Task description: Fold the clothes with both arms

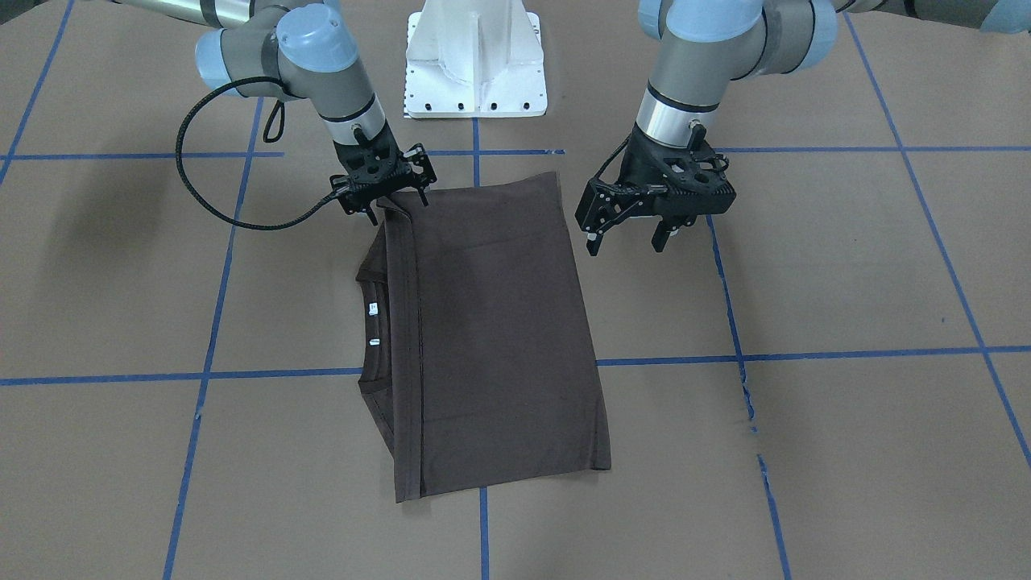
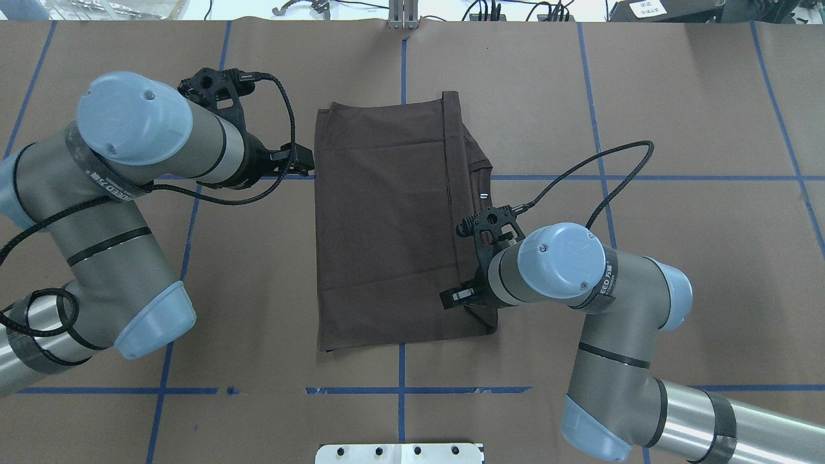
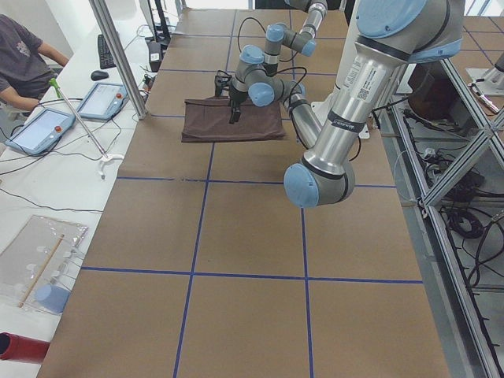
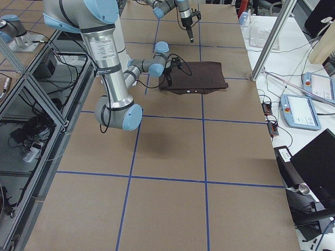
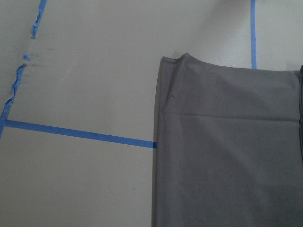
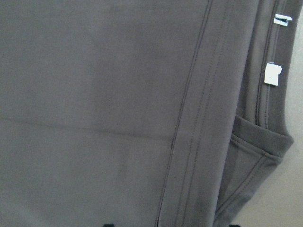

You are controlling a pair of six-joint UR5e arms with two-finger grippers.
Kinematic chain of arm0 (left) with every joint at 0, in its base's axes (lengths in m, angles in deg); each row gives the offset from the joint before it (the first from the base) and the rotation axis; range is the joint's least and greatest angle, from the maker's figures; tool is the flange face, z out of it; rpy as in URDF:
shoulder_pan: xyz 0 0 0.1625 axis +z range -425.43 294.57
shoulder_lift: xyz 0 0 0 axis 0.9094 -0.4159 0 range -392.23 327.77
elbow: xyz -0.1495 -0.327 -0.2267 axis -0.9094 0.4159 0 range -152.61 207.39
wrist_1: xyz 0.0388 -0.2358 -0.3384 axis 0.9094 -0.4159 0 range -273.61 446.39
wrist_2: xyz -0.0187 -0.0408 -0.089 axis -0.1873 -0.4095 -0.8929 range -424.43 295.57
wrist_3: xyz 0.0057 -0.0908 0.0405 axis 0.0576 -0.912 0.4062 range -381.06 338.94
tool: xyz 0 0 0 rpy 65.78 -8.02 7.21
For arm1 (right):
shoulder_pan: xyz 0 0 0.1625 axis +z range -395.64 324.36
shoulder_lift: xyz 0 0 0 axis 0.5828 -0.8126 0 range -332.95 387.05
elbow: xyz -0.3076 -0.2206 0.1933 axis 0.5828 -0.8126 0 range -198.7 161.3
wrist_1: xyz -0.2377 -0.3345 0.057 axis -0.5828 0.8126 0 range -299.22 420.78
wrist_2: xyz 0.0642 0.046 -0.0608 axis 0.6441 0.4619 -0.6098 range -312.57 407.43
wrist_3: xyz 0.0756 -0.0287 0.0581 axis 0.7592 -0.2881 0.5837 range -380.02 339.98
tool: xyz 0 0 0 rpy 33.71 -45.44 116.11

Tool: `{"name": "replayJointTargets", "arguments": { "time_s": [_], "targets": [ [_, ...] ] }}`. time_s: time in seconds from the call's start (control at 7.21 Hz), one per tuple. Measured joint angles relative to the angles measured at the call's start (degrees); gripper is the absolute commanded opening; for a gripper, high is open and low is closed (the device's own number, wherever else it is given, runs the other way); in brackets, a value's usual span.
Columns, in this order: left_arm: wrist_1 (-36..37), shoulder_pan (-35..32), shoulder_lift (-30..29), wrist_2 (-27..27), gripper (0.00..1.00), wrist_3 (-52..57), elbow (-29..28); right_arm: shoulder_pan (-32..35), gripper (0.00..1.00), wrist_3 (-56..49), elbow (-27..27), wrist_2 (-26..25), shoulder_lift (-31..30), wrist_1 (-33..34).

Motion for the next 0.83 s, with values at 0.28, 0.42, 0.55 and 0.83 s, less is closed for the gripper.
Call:
{"name": "replayJointTargets", "arguments": {
  "time_s": [0.28, 0.42, 0.55, 0.83],
  "targets": [
    [-1.23, -0.04, 0.10, 0.00, 1.00, 0.38, -0.79, -0.20, 0.36, -0.31, -0.36, -0.19, -0.13, -0.38],
    [-1.40, -0.07, 0.14, 0.01, 1.00, 0.60, -1.01, -0.35, 0.36, -0.36, -0.69, -0.23, -0.12, -0.42],
    [-1.46, -0.08, 0.15, 0.02, 1.00, 0.73, -1.10, -0.57, 0.36, -0.39, -1.12, -0.23, -0.09, -0.43],
    [-1.49, -0.13, 0.13, 0.02, 1.00, 0.80, -1.12, -0.73, 0.36, -0.40, -1.38, 0.05, -0.10, -0.15]
  ]
}}
